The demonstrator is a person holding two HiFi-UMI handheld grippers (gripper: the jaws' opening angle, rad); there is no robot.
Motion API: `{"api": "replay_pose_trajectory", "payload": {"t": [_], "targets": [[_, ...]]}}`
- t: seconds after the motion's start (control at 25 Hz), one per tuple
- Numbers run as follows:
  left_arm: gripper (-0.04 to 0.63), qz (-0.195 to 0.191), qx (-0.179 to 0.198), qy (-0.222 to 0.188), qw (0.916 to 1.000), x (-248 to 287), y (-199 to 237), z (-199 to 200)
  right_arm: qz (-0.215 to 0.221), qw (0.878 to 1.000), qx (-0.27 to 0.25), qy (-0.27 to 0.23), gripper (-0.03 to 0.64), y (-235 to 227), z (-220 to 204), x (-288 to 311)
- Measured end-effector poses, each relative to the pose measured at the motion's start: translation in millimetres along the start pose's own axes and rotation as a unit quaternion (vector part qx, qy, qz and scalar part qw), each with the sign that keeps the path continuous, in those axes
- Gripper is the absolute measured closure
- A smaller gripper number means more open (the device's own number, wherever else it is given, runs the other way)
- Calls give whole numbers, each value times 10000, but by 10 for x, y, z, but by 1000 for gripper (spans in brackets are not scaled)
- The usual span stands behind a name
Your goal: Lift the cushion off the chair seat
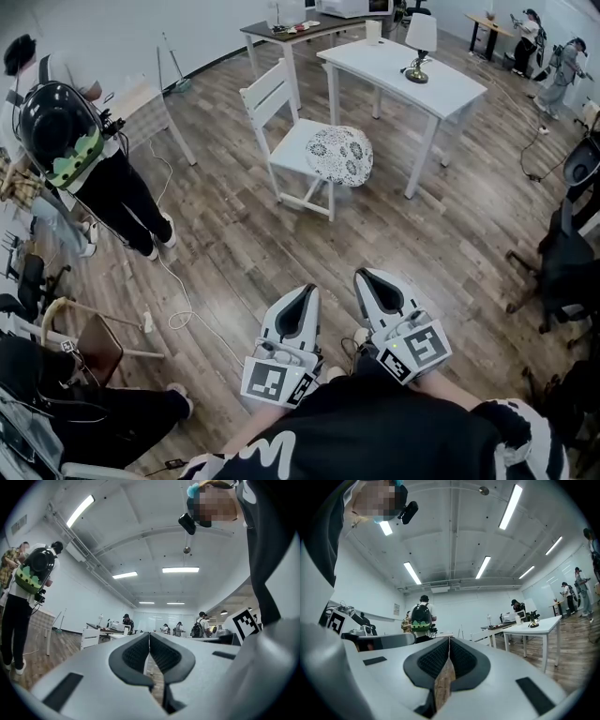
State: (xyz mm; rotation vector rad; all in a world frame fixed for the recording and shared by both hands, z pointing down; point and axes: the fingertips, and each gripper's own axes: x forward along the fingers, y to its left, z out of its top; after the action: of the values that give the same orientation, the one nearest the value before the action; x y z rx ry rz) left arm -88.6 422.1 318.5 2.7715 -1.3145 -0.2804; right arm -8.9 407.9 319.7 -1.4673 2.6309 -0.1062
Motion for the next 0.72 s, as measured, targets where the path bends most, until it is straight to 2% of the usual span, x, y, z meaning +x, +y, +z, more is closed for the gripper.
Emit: {"api": "replay_pose_trajectory", "payload": {"t": [0.24, 0.72], "targets": [[589, -15, 32, -81, 10000, -19, 8, 54, -3, 9999, 94, -130, 591, 23, 45, -13], [589, -42, -44, -71, 10000, 117, 154, 4, -190, 9998, 16, -27, 591, -123, -2, 129]]}}
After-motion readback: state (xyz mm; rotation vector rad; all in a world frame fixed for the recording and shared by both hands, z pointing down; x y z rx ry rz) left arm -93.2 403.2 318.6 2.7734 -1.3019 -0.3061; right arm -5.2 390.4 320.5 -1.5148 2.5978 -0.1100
